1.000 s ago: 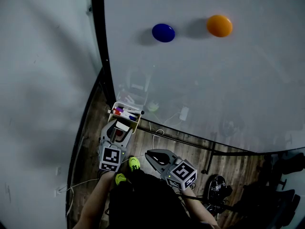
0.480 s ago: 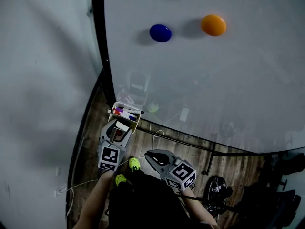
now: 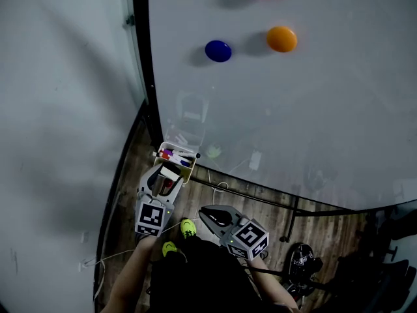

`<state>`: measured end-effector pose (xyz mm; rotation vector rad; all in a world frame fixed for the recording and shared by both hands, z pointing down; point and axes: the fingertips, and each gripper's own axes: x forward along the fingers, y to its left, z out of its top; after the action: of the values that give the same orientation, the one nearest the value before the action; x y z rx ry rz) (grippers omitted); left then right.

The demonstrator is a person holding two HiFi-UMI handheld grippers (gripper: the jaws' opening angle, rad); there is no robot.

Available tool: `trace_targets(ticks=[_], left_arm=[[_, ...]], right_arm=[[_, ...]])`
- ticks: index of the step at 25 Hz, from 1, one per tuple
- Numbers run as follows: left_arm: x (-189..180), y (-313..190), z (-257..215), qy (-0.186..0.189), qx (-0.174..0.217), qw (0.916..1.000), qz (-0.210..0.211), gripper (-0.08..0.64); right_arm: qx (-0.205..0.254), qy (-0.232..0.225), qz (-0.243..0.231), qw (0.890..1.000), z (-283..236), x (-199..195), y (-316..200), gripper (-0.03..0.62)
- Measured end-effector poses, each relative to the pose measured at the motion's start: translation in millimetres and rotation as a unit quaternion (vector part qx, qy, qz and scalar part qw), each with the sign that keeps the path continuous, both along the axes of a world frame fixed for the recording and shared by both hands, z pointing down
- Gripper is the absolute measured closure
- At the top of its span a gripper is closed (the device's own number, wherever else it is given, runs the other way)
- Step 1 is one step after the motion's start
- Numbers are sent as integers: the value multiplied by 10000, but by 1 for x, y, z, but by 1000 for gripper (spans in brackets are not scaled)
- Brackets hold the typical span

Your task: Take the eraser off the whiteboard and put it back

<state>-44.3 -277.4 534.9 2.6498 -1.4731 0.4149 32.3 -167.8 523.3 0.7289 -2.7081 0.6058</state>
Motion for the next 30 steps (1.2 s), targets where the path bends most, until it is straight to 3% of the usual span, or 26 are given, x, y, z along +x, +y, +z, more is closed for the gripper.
trace_targets(ticks=[4,17,30], left_arm=[[0,6,-20,89,155,9998,112,273],[11,40,-105,937,581,9917,659,273],[-5,100,-187,1972,1284,9665,1022,273]], right_arm=[[67,-42,-9,10000,-5,-5,2,566],[369,-181,17,9992,-25,-18,11,565],[555,-235,-79,9982,-38,-38,41,558]])
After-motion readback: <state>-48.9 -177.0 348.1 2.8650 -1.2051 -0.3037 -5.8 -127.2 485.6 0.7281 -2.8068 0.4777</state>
